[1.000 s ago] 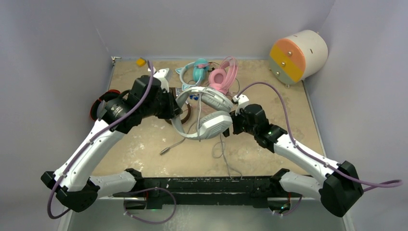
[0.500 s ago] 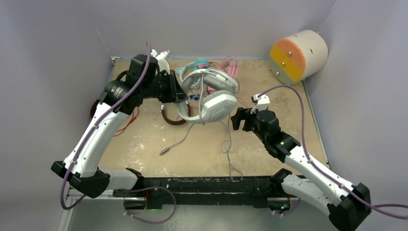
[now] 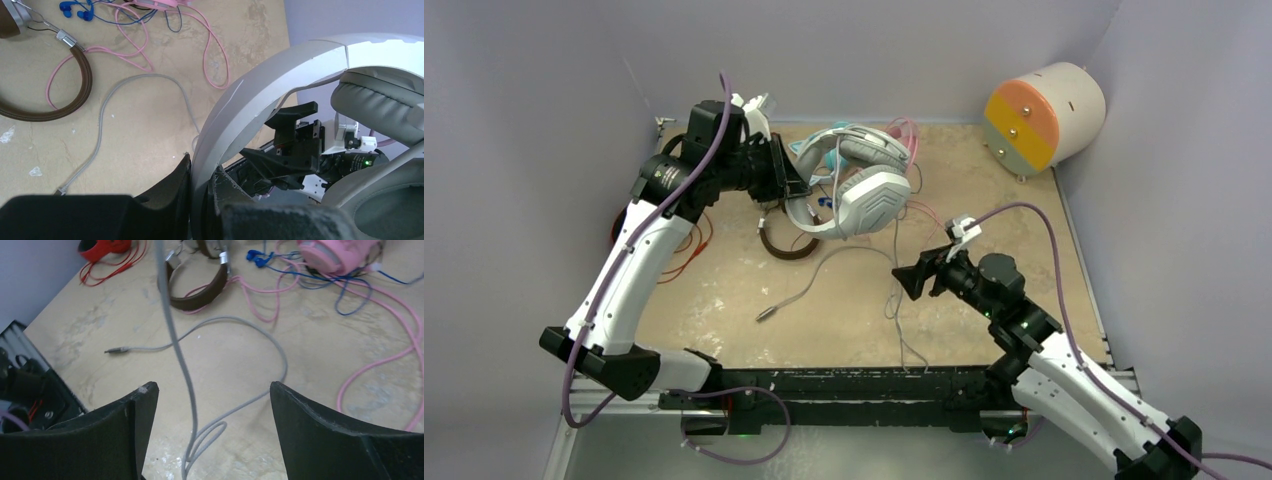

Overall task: Wrap the headphones
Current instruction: Wrap the headphones cable around the headphones.

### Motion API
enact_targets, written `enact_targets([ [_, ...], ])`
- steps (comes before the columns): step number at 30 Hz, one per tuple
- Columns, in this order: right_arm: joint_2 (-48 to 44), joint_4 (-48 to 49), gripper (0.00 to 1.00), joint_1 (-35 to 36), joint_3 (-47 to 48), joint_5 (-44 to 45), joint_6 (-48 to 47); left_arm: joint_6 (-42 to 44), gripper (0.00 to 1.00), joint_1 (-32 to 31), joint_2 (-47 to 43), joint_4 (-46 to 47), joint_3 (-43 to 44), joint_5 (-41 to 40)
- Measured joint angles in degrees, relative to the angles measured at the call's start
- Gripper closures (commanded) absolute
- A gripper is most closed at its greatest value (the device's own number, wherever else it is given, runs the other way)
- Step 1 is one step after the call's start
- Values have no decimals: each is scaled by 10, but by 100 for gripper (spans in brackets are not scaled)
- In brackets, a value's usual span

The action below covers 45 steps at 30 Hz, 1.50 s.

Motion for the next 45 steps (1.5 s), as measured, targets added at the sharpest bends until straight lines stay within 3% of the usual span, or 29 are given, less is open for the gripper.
enact_targets([
  [6, 98, 72, 26, 0, 1, -98, -22, 0, 100, 1, 0, 0, 0, 7],
  [13, 210, 130, 73, 0, 1, -168, -18, -7, 100, 8, 1, 2, 0, 34],
  [20, 224, 240, 96, 50, -31, -243, 14, -72, 100, 16, 7, 2, 0, 10],
  [26, 225, 271, 100, 183, -33, -266, 16, -146, 100, 16, 5, -12, -9, -72],
  [32, 218, 267, 100, 224, -17, -289, 31, -168, 100, 16, -15, -48, -51, -177],
  [39, 207, 147, 100, 234, 91, -274, 23, -132, 100, 16, -76, -12, -143, -322],
  [45, 248, -43, 100, 235, 262, -214, -38, -85, 100, 15, -97, 5, -180, -439],
])
